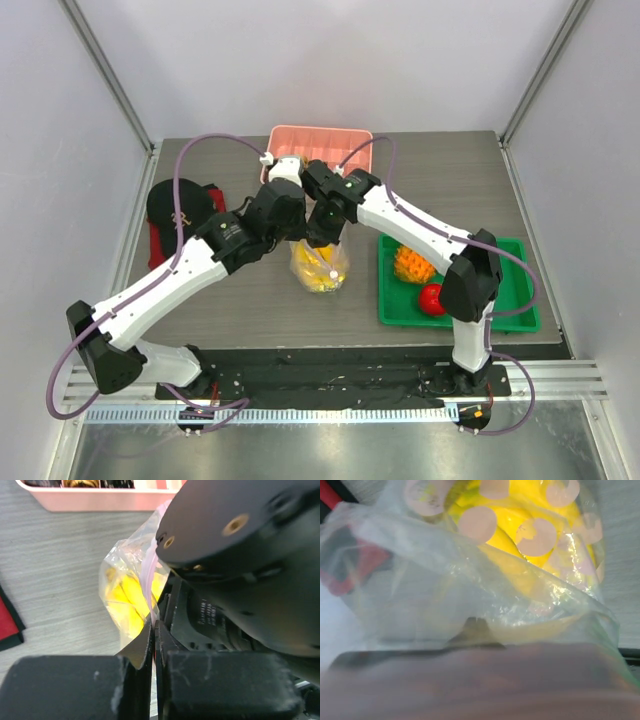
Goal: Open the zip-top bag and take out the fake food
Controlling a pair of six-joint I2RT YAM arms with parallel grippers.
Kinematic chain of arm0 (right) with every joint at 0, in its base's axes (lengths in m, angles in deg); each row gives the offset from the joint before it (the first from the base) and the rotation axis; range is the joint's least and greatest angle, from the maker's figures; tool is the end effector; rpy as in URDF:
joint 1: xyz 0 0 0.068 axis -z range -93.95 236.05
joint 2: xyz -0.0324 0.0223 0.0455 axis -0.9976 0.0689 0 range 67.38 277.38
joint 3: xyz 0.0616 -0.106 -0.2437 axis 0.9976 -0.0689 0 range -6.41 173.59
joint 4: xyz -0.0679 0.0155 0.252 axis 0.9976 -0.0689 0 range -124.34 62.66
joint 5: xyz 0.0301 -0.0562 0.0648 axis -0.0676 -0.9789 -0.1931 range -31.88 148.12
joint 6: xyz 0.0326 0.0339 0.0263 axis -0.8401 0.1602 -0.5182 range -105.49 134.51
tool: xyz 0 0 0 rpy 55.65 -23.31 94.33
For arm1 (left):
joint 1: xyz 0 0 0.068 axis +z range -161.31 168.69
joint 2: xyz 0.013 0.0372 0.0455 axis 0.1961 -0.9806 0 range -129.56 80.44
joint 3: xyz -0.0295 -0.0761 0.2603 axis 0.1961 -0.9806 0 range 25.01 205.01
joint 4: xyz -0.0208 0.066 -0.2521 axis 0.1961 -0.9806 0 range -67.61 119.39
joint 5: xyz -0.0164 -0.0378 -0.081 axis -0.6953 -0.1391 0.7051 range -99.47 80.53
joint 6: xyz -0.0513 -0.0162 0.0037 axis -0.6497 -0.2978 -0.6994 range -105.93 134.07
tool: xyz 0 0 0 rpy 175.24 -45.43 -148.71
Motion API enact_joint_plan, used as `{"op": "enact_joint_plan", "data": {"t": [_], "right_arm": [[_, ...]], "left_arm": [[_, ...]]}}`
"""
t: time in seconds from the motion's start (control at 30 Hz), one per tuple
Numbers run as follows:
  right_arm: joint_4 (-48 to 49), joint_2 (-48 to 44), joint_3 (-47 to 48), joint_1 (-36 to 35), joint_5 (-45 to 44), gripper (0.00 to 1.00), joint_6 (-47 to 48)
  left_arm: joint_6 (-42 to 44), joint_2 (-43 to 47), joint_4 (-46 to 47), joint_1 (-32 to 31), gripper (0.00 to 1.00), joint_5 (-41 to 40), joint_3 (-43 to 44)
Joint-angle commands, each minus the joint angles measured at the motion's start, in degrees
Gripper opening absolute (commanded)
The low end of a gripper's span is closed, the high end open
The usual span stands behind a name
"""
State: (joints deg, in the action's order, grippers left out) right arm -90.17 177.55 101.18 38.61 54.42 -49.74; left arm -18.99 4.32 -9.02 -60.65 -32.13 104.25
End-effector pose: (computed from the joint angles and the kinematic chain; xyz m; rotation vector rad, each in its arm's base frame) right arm 0.2749 0.2961 0.3106 0.4307 2.7793 0.4563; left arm 0.1963 -0.2074 0.3812 0.0838 2.1595 -0.4085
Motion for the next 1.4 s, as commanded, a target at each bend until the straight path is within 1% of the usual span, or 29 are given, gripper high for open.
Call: {"op": "enact_joint_plan", "data": {"t": [0.0,0.07,0.17,0.2,0.23,0.27,0.4,0.43,0.5,0.6,0.7,0.73,0.77,0.83,0.9,0.93,1.0,1.03,1.07,1.1,1.13,1.17,1.23,1.27,1.3,1.33,1.37], "right_arm": [[11.58,-4.52,-5.55,0.42,5.56,0.03,-11.95],[10.36,-4.61,-5.11,0.51,3.98,0.04,-12.74],[11.32,-6.01,-8.34,0.51,2.12,0.04,-16.07],[12.02,-6.37,-9.41,0.77,2.99,0.04,-18.26],[13.59,-6.89,-10.37,1.29,5.87,0.05,-18.45],[13.52,-7.51,-10.56,1.56,6.68,0.05,-18.37],[11.07,-9.0,-8.98,3.93,7.31,0.06,-14.95],[10.8,-9.18,-8.98,4.2,9.48,0.06,-14.85],[10.8,-8.84,-7.93,4.29,10.03,0.06,-15.03],[7.38,-5.86,-3.8,3.85,7.93,0.07,-11.53],[6.58,-4.44,-3.44,2.71,3.98,0.07,-5.99],[6.58,-3.31,-2.66,1.83,1.79,0.06,-4.06],[6.58,-2.77,-2.39,1.39,-0.06,0.06,0.31],[9.28,-2.68,-2.47,0.25,-4.63,0.06,4.81],[12.45,-3.12,-3.87,-0.63,-5.7,0.07,11.14],[17.77,-3.82,-7.1,-0.55,-5.44,0.07,13.16],[22.2,-5.92,-10.89,-0.72,-5.7,0.09,16.33],[27.88,-6.54,-14.91,-0.72,-5.0,0.12,17.39],[29.67,-7.33,-16.26,-0.72,-4.82,0.16,18.36],[31.61,-7.42,-17.23,-0.72,-4.99,0.23,19.15],[32.15,-7.43,-18.46,-0.46,-4.39,0.25,19.16],[32.41,-6.99,-18.64,-0.2,-3.77,0.25,19.25],[33.38,-6.55,-18.82,-0.11,-2.19,0.27,20.04],[33.82,-6.11,-18.73,-0.11,-1.49,0.29,20.21],[34.43,-5.93,-18.47,-0.02,-1.13,0.31,21.0],[34.44,-5.84,-18.3,0.15,-0.96,0.32,21.27],[34.53,-5.93,-18.12,0.16,-0.61,0.35,21.62]], "left_arm": [[-2.89,1.85,5.36,-1.46,0.0,2.61,-1.19],[-3.5,2.29,6.07,-1.46,0.0,3.4,-1.89],[-3.77,2.82,7.21,-1.46,0.0,2.97,-2.07],[-3.85,2.9,7.91,-1.37,0.0,3.23,-2.25],[-3.68,3.51,8.7,-1.37,0.0,3.58,-2.51],[-3.07,4.04,9.66,-1.37,0.0,4.1,-2.95],[0.71,6.68,11.61,-1.37,0.0,7.88,-6.9],[2.02,7.29,12.3,-1.46,0.0,8.59,-7.6],[2.3,8.18,13.01,-1.37,0.0,9.47,-8.75],[2.12,8.62,14.07,-1.37,0.0,10.44,-9.11],[2.47,8.18,14.24,-1.37,0.0,11.49,-8.05],[2.39,7.92,14.16,-1.37,0.0,11.41,-7.96],[2.21,7.91,13.98,-1.28,0.0,11.4,-7.7],[2.12,7.91,13.19,-1.37,0.0,11.32,-7.44],[1.95,8.09,12.75,-1.28,0.0,11.05,-7.44],[1.77,8.35,12.4,-1.37,0.0,10.97,-7.44],[1.59,8.53,11.96,-1.2,0.0,10.96,-7.26],[1.59,8.7,11.35,-1.2,0.0,11.05,-7.26],[1.59,8.7,10.91,-1.11,0.0,11.14,-7.17],[1.33,8.88,10.47,-0.93,0.0,11.4,-7.09],[1.42,9.23,9.25,-0.76,0.0,11.93,-7.08],[1.24,9.49,8.19,-0.58,0.0,12.37,-7.0],[1.24,10.46,5.56,0.03,0.13,13.6,-7.08],[1.24,12.12,4.76,0.3,0.23,13.51,-7.35],[1.24,13.18,4.06,0.82,0.29,13.25,-8.04],[1.42,14.41,3.0,1.44,0.33,13.16,-8.4],[1.5,17.46,2.3,1.96,0.35,12.9,-8.75]]}}
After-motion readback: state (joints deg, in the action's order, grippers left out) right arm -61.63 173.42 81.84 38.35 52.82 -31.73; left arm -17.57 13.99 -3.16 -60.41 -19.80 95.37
